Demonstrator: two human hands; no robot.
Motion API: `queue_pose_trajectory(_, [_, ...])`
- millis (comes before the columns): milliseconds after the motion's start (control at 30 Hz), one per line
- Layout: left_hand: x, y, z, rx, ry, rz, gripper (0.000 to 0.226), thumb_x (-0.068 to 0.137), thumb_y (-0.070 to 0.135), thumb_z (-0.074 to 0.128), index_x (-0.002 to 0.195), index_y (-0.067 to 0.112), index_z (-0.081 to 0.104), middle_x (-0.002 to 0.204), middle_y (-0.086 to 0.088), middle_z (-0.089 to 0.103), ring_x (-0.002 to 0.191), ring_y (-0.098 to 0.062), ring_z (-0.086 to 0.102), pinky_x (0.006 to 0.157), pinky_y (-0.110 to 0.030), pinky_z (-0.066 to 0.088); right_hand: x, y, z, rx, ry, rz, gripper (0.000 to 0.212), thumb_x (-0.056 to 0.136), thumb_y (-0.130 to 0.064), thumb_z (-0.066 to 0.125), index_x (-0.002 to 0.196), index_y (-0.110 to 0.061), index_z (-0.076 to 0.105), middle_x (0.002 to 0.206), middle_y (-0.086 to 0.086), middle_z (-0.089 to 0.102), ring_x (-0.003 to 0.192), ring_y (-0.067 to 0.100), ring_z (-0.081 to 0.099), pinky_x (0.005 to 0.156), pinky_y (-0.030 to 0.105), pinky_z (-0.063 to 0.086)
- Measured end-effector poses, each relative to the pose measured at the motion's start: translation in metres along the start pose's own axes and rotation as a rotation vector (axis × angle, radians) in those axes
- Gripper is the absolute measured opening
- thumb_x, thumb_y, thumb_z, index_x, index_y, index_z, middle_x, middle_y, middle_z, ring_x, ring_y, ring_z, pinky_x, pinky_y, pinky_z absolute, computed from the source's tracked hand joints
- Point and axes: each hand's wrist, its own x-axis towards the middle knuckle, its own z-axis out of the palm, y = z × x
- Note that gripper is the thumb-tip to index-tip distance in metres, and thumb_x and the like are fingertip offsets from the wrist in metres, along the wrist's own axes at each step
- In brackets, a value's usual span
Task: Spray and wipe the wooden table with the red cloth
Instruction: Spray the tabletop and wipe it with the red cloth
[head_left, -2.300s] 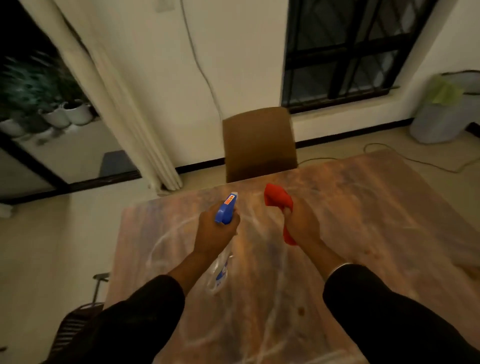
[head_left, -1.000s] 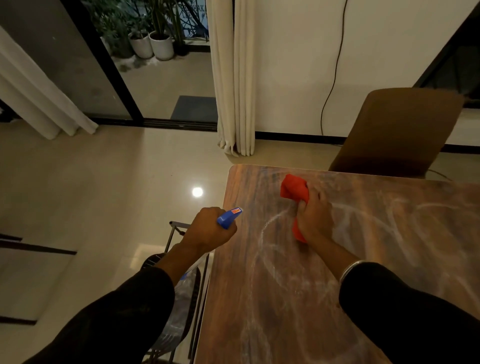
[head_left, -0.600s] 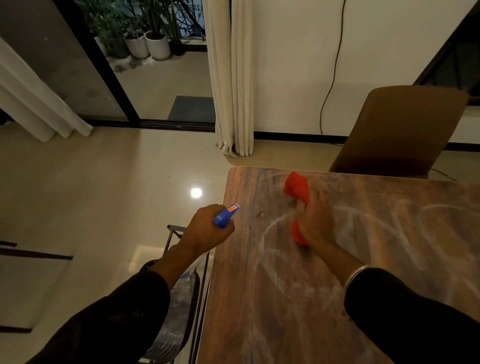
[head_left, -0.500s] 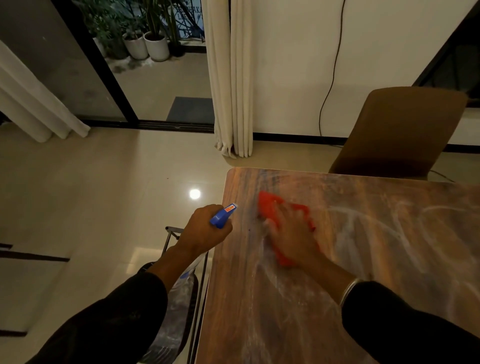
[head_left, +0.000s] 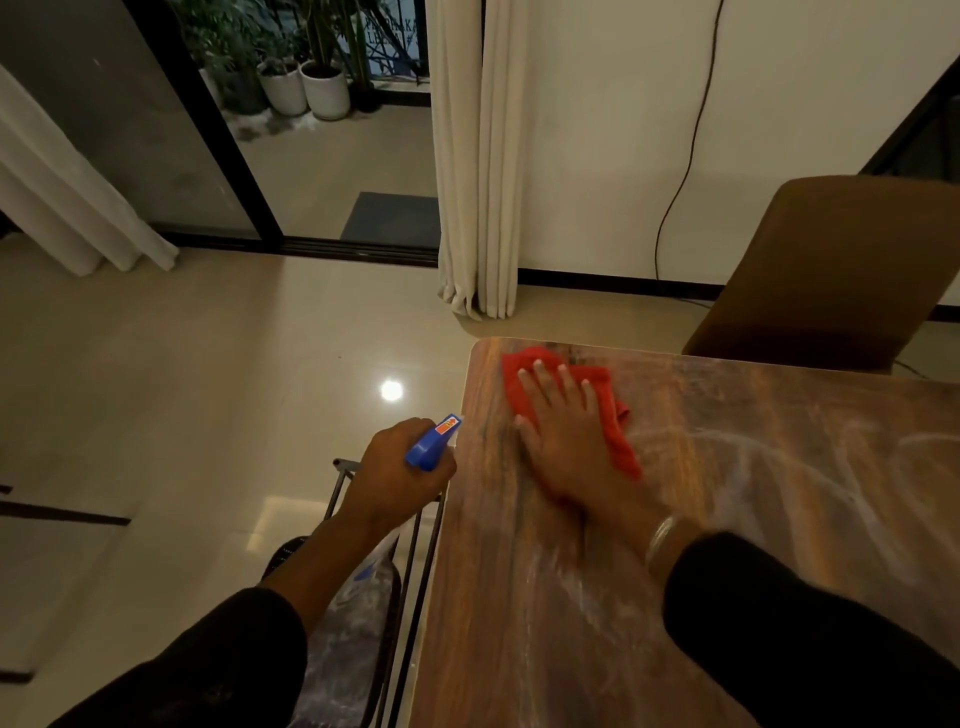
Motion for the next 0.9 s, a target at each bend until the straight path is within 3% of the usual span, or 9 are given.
queue_pose_trajectory(133, [0.016,-0.005,-0.013,-0.008,0.016,-0.029,0.024,0.087,0.019,0.067,0.071,0.027,0.051,0.061,0.005,0.053,0.054,-0.01,0.05,0.06,-0.022,0.046,-0.061,-0.041,0.033,-0.083,-0.064,-0.411,0.06,0.111,-0.061,0.02,0.168,-0.048,0.007,0.18,0.001,0.007,0.164,0.037,0.009,0.128,0.068,0.005])
queue_pose_trajectory(233, [0.029,-0.006,-0.015,0.034,-0.027,-0.035,0.022,0.086,0.016,0.067,0.073,0.024,0.052,0.061,0.005,0.053,0.055,-0.011,0.05,0.062,-0.023,0.044,0.0,-0.023,0.018,-0.104,-0.085,-0.335,0.058,0.111,-0.06,0.015,0.167,-0.051,0.003,0.18,-0.002,-0.001,0.165,0.037,0.002,0.127,0.072,0.006])
queue_pose_trajectory(300, [0.035,-0.005,-0.013,0.062,-0.048,-0.023,0.014,0.086,0.014,0.067,0.079,0.016,0.055,0.064,0.003,0.053,0.058,-0.014,0.052,0.065,-0.026,0.045,0.056,-0.011,-0.001,-0.09,-0.085,-0.141,0.06,0.111,-0.058,0.019,0.167,-0.049,-0.002,0.18,-0.001,-0.006,0.165,0.038,-0.002,0.127,0.073,0.006])
queue_pose_trajectory(400, [0.039,-0.003,-0.01,0.063,-0.037,0.006,0.011,0.087,0.013,0.066,0.082,0.012,0.056,0.065,0.002,0.054,0.059,-0.015,0.053,0.067,-0.026,0.046,0.101,-0.009,-0.012,0.022,-0.085,0.07,0.061,0.112,-0.056,0.025,0.168,-0.044,0.004,0.18,0.002,0.002,0.164,0.043,0.002,0.125,0.075,0.001])
queue_pose_trajectory(567, [0.045,-0.002,-0.019,-0.006,0.074,-0.033,0.011,0.088,0.013,0.065,0.081,0.009,0.058,0.067,-0.009,0.06,0.059,-0.027,0.061,0.064,-0.043,0.058,0.006,-0.047,0.025,-0.043,0.013,-0.168,0.063,0.111,-0.057,0.024,0.169,-0.042,0.006,0.18,0.003,0.001,0.164,0.042,0.005,0.126,0.073,0.005])
queue_pose_trajectory(633, [0.05,-0.001,-0.021,-0.034,0.107,-0.064,0.011,0.087,0.013,0.065,0.08,0.009,0.058,0.067,-0.012,0.061,0.058,-0.031,0.063,0.063,-0.049,0.058,-0.055,-0.048,0.042,-0.01,0.004,-0.336,0.062,0.11,-0.056,0.026,0.169,-0.045,0.008,0.18,0.001,0.005,0.164,0.04,0.01,0.126,0.073,0.003])
queue_pose_trajectory(700, [0.056,0.004,-0.021,-0.009,0.082,-0.061,0.01,0.087,0.012,0.066,0.081,0.008,0.058,0.068,-0.013,0.062,0.06,-0.032,0.063,0.064,-0.051,0.058,-0.078,-0.026,0.036,-0.031,-0.05,-0.381,0.062,0.11,-0.055,0.028,0.168,-0.047,0.009,0.18,-0.003,0.003,0.165,0.035,0.008,0.126,0.07,0.001])
queue_pose_trajectory(767, [0.061,0.01,-0.019,0.021,0.041,-0.026,0.009,0.087,0.011,0.066,0.082,0.007,0.059,0.07,-0.014,0.062,0.062,-0.031,0.062,0.065,-0.052,0.057,-0.05,0.016,0.013,-0.051,-0.011,-0.269,0.062,0.109,-0.054,0.029,0.167,-0.051,0.008,0.18,-0.007,0.002,0.166,0.031,0.004,0.126,0.07,0.005])
queue_pose_trajectory(900, [0.066,0.029,-0.01,0.1,-0.026,0.06,0.011,0.086,0.012,0.066,0.08,0.01,0.058,0.068,-0.009,0.06,0.061,-0.026,0.06,0.068,-0.049,0.057,0.031,0.101,-0.043,0.018,0.009,0.314,0.061,0.111,-0.056,0.025,0.168,-0.045,0.006,0.18,0.0,0.006,0.165,0.037,0.004,0.126,0.074,0.003])
